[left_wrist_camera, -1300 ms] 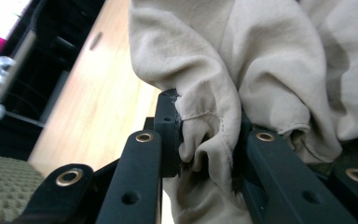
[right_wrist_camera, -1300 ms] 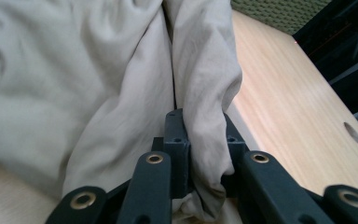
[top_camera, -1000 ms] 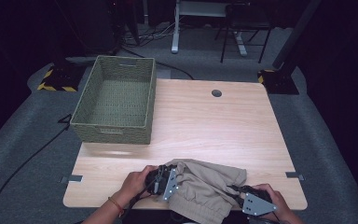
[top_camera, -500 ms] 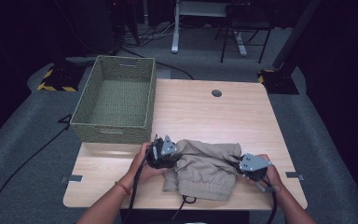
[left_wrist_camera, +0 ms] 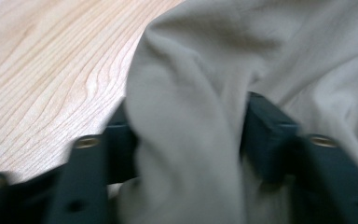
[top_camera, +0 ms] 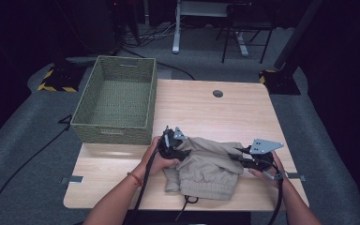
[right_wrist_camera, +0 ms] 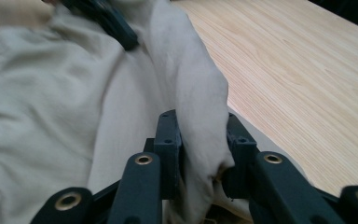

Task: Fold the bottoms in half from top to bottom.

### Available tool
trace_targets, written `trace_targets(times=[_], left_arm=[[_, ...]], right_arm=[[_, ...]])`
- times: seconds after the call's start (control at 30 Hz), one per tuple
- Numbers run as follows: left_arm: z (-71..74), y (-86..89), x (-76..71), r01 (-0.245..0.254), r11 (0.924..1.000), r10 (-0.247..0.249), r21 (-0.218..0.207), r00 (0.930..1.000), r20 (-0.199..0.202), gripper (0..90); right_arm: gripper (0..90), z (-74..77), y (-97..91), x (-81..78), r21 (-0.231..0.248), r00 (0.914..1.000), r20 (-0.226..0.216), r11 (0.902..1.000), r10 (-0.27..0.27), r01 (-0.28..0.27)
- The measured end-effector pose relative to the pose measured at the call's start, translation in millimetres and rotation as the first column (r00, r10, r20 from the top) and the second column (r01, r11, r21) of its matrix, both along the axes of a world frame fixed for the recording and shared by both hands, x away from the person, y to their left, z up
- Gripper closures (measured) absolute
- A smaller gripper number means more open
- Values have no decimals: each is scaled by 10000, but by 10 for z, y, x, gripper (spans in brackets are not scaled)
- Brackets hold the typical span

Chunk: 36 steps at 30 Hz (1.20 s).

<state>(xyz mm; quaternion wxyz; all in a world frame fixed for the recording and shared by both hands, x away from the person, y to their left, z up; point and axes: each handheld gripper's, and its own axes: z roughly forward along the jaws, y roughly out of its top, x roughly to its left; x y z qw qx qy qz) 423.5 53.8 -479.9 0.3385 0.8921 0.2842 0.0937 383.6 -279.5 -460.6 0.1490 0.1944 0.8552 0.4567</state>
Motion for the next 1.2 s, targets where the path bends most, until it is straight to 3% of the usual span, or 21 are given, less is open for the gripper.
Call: trace_targets(times=[0.07,0.13,0.23,0.27,0.3,0.37,0.43,0.47,0.53,0.6,0.67,0.7,0.8,0.87,0.9,0.93,0.97,1.0,1.1,1.13,1.2], left_arm=[[45,-9,-2,74,10000,-75,49,9998,161,707],[109,-49,-8,-28,9994,7,349,9983,589,737],[275,-74,-13,-374,9992,356,103,9902,1353,752],[340,-79,-19,-532,9986,529,-32,9841,1693,752],[432,-80,-52,-731,9971,758,-205,9687,2362,750],[542,-84,-118,-891,9955,948,-325,9444,3148,763],[609,-74,-231,-860,9961,862,-190,9077,4107,780],[620,-52,-289,-837,9962,862,-249,8971,4333,784],[603,11,-400,-632,9975,705,-312,8853,4597,788],[544,55,-555,-391,9992,291,95,8653,5005,789],[457,106,-725,-35,9987,-235,508,8536,5204,792],[410,139,-803,165,9976,-488,672,8563,5142,792],[267,232,-1039,819,9884,-1371,1279,8433,5197,789],[192,294,-1156,1124,9840,-1672,1379,8493,5007,781],[153,319,-1212,1310,9812,-1841,1415,8546,4856,776],[114,339,-1264,1422,9756,-2069,1675,8507,4832,766],[76,363,-1311,1562,9723,-2216,1741,8529,4727,762],[41,388,-1351,1763,9708,-2317,1626,8642,4467,761],[-34,432,-1445,2193,9629,-2653,1575,8765,4017,734],[-39,456,-1463,2255,9634,-2652,1449,8808,3922,712],[-8,521,-1489,2301,9676,-2525,1045,8960,3652,650]], right_arm=[[776,33,20,16,-186,9994,-288,9996,-216,211],[805,54,55,34,-564,9991,-329,9981,-254,235],[812,149,78,113,-843,9959,-42,9924,-904,898],[812,214,77,142,-829,9923,242,9889,-1213,1229],[809,292,74,169,-714,9876,438,9856,-1507,1536],[807,483,79,162,-349,9763,1213,9822,-1791,1845],[804,604,92,86,-146,9706,1881,9877,-1503,1558],[801,648,94,22,-55,9684,2139,9911,-1285,1327],[795,677,86,-130,-101,9622,2608,9964,-788,844],[791,625,79,-298,-10,9636,2669,9999,-153,161],[790,507,108,-482,-373,9594,2781,9986,466,-377],[789,425,125,-568,-509,9577,2786,9969,719,-600],[788,133,175,-774,-1205,9546,2474,9828,1661,-1398],[789,-35,195,-859,-1621,9554,2336,9761,1805,-1448],[789,-95,198,-889,-1580,9574,2189,9751,1884,-1557],[790,-144,210,-920,-1735,9581,2068,9712,1982,-1635],[793,-190,228,-958,-2029,9544,2175,9659,2046,-1608],[797,-228,238,-984,-2129,9533,2133,9625,2136,-1681],[807,-296,251,-981,-2203,9619,1921,9637,1948,-1512],[808,-299,248,-964,-2124,9657,1829,9664,1846,-1445],[810,-304,256,-940,-2253,9657,1909,9654,1758,-1312]])
